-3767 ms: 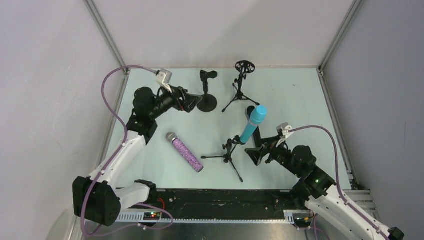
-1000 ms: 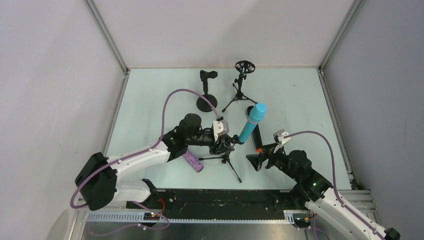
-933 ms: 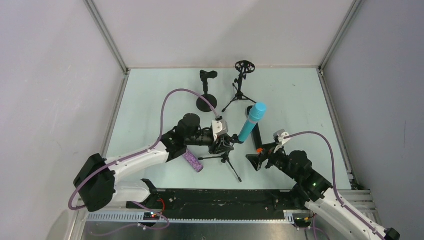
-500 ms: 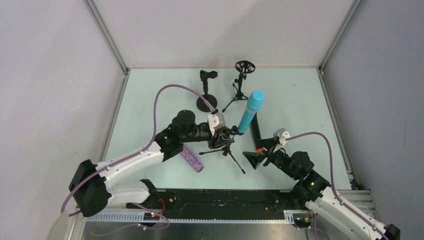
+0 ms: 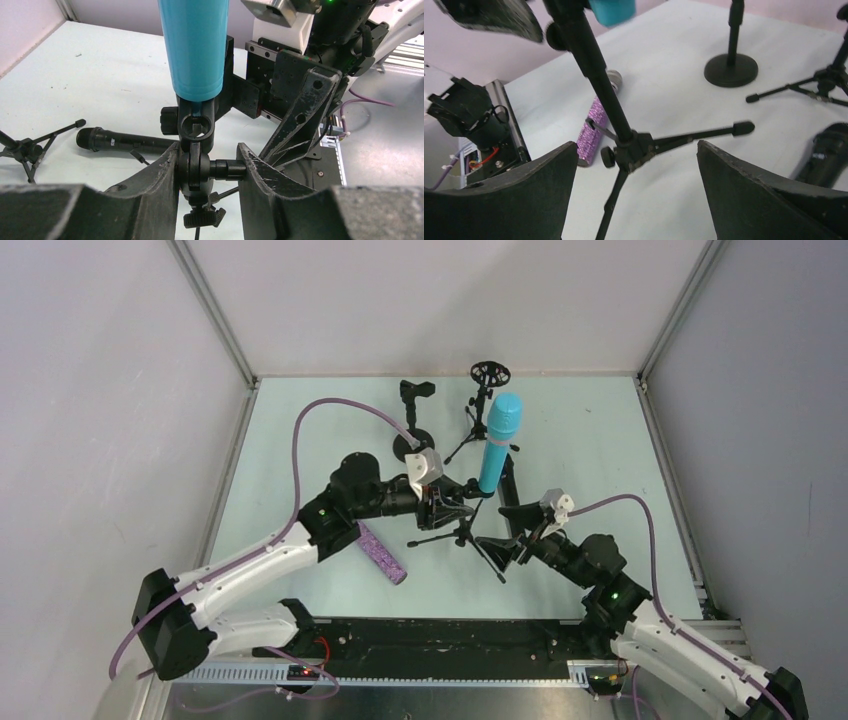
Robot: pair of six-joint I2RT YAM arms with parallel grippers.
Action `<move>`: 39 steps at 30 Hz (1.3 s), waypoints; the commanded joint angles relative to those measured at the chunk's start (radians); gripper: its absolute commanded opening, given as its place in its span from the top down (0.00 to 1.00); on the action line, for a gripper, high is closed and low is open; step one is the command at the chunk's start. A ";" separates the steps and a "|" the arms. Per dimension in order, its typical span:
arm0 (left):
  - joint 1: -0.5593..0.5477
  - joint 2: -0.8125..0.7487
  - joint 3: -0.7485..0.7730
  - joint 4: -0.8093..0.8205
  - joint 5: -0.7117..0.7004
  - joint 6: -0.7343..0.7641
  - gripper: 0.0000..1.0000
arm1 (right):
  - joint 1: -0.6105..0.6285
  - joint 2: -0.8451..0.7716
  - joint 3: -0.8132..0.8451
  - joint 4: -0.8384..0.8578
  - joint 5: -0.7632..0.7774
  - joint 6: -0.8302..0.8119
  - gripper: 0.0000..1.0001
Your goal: Attach the microphones to the stand
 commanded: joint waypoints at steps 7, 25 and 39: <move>-0.019 -0.027 0.077 0.098 -0.007 -0.072 1.00 | 0.006 0.119 0.070 0.283 -0.120 -0.070 0.10; -0.041 -0.010 0.103 0.098 0.036 -0.094 1.00 | 0.008 0.317 0.070 0.468 -0.310 -0.084 0.15; -0.062 -0.018 0.102 0.097 0.044 -0.056 1.00 | 0.008 0.429 0.070 0.492 -0.379 -0.042 0.56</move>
